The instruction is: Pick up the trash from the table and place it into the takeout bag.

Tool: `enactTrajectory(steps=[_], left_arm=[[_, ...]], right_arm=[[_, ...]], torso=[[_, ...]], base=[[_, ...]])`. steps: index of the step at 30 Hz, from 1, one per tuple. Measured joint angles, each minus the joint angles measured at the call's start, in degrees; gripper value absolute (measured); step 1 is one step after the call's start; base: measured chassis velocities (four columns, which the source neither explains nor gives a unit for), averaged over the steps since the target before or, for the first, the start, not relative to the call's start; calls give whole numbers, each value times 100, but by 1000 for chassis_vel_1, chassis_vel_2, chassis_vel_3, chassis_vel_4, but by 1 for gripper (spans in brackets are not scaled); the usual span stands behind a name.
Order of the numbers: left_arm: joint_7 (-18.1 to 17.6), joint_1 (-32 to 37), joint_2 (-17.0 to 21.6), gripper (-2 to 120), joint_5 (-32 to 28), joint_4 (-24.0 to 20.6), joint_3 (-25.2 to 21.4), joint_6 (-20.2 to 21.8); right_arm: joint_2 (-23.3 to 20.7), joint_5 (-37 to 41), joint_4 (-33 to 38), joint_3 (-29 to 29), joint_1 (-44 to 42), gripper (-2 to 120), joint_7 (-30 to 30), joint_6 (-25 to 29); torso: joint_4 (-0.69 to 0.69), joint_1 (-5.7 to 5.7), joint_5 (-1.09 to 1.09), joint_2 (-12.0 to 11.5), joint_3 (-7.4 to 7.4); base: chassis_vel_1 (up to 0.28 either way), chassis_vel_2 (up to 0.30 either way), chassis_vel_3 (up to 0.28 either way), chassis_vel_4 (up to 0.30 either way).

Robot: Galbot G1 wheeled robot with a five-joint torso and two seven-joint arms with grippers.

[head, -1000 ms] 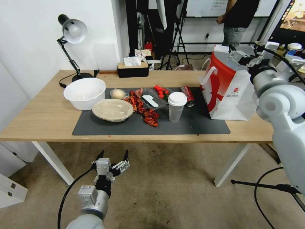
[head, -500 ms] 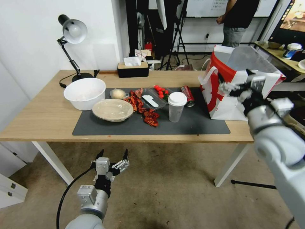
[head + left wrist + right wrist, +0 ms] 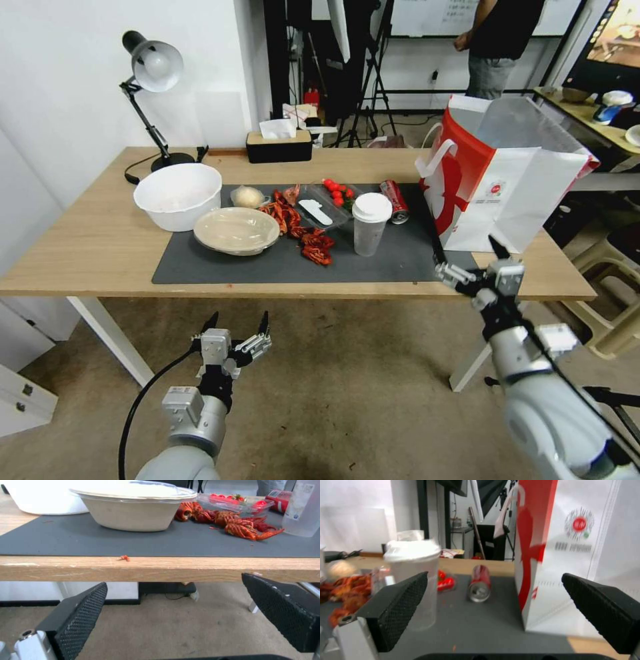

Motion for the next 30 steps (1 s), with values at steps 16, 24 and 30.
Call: enactTrajectory(steps=[16,24,30], left_arm=[[0,-56,40,100,-112,62,15,-1],[-192,-60,21,100,-112,70,-14,11],[-187,-21,20,100,-108,49,-42,9]], right_arm=[[766,-322,-893,-378,-855,100,-779,1425],[855,-414,-978,-417,-955,100,-905,1422],[869,-577,-1037,-442,-904,100,-986,1443]], torso=[[0,1,1,-1,1],[0,1,1,-1,1],[-1,1,1,-1,1]], base=[[0,0,0,0],[0,0,0,0],[0,0,0,0]])
